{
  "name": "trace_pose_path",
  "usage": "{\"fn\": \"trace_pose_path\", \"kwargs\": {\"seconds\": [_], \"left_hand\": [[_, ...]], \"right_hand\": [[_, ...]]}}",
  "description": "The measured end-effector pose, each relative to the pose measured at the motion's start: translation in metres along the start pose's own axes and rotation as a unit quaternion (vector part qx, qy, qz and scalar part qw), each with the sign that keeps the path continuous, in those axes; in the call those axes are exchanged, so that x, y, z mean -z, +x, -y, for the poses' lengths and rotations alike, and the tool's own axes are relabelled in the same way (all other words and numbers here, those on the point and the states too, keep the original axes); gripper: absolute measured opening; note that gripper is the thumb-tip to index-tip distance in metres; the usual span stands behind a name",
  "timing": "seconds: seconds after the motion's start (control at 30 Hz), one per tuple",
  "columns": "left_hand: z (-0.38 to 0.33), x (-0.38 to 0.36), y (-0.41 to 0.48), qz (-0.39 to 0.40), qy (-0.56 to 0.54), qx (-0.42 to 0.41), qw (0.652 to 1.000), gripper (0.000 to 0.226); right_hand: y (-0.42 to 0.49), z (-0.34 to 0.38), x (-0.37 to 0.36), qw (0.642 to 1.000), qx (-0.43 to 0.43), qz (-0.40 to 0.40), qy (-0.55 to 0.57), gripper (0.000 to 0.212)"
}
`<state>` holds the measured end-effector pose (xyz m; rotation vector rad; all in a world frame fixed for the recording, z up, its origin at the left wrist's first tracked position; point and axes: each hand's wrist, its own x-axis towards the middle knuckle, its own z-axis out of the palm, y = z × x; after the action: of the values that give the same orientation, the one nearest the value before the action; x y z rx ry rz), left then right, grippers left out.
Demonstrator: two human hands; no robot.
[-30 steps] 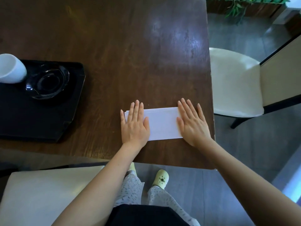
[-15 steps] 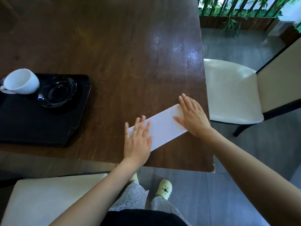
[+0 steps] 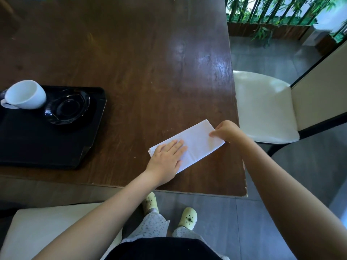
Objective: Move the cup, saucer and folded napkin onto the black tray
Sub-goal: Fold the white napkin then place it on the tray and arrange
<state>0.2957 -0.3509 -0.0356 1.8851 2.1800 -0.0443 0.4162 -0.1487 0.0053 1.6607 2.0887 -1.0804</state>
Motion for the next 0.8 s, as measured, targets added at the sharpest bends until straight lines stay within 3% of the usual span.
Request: {"fn": "trace_pose_path", "kwargs": {"seconds": [0.13, 0.33, 0.43, 0.5, 0.57, 0.63, 0.73, 0.77, 0.8], "left_hand": [[0.021, 0.013, -0.002, 0.01, -0.008, -0.05, 0.999, 0.05], [0.029, 0.019, 0.0, 0.006, -0.032, -0.104, 0.994, 0.042], [0.037, 0.016, -0.009, -0.071, -0.067, -0.11, 0.989, 0.035], [0.042, 0.012, -0.019, -0.147, -0.169, -0.039, 0.974, 0.03], [0.043, 0.013, -0.026, -0.179, -0.31, 0.09, 0.93, 0.024], [0.042, 0.019, -0.026, -0.167, -0.432, 0.212, 0.86, 0.014], [0.041, 0.042, -0.013, -0.081, -0.656, 0.327, 0.676, 0.03], [0.041, 0.051, -0.008, -0.049, -0.692, 0.343, 0.634, 0.034], [0.041, 0.059, -0.003, -0.019, -0.701, 0.349, 0.621, 0.036]], "right_hand": [[0.004, 0.003, 0.008, 0.999, 0.041, -0.012, 0.026, 0.025], [-0.001, 0.029, 0.015, 0.97, 0.21, -0.12, 0.027, 0.014], [-0.014, 0.044, 0.011, 0.95, 0.272, -0.151, 0.018, 0.015], [-0.027, 0.049, 0.004, 0.939, 0.297, -0.172, 0.012, 0.016], [-0.042, 0.049, -0.007, 0.93, 0.314, -0.193, 0.003, 0.017], [-0.058, 0.046, -0.019, 0.924, 0.319, -0.212, -0.002, 0.018], [-0.08, 0.038, -0.036, 0.915, 0.327, -0.234, -0.009, 0.018], [-0.087, 0.036, -0.042, 0.912, 0.335, -0.236, -0.015, 0.017], [-0.094, 0.035, -0.05, 0.909, 0.342, -0.237, -0.02, 0.015]]}}
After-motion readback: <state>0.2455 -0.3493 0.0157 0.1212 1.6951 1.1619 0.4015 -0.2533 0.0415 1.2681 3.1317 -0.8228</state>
